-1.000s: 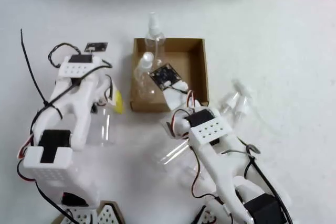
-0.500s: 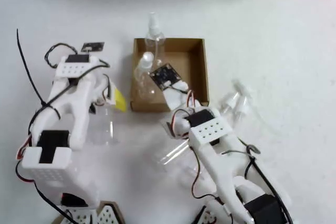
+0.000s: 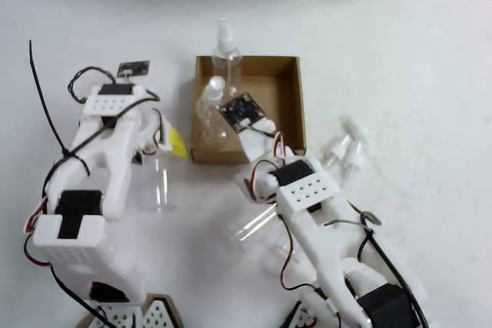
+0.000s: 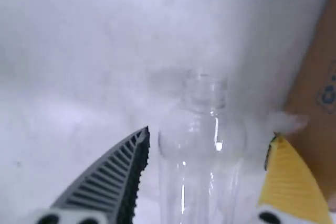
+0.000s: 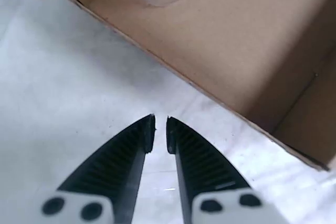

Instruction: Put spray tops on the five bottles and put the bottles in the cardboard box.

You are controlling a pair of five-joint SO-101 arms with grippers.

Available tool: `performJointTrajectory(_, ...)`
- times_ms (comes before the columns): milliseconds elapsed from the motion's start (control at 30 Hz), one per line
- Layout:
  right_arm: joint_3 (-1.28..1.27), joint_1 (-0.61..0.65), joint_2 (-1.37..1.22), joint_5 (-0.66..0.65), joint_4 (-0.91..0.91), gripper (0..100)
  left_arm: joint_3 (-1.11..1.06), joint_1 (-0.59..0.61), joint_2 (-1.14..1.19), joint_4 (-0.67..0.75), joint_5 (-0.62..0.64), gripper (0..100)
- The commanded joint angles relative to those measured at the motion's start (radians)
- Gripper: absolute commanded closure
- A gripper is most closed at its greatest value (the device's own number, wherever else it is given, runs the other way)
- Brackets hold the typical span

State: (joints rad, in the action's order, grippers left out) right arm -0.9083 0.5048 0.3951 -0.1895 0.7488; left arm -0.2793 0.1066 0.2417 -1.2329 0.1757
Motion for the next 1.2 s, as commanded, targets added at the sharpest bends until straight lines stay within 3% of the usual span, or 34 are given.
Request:
performJointTrajectory(0, 0.044, -0.010, 0.001, -0.008, -0.018, 98.1, 0.003, 0.005, -0.010, 0.029, 0.021, 66)
performJointTrajectory(633, 0.044, -0.010, 0.001, -0.006, -0.018, 98.1, -0.025, -0.016, -0.007, 0.031, 0.005, 66)
performJointTrajectory(733, 0.043, -0.010, 0.001, -0.006, -0.018, 98.1, -0.014, -0.028, 0.030, 0.031, -0.046, 66)
performJointTrajectory(967, 0.043, -0.010, 0.001, -0.006, -0.018, 98.1, 0.049, -0.021, 0.107, 0.028, -0.035, 66)
performJointTrajectory(1167, 0.043, -0.010, 0.001, -0.008, -0.018, 98.1, 0.052, -0.027, 0.107, 0.037, -0.043, 82)
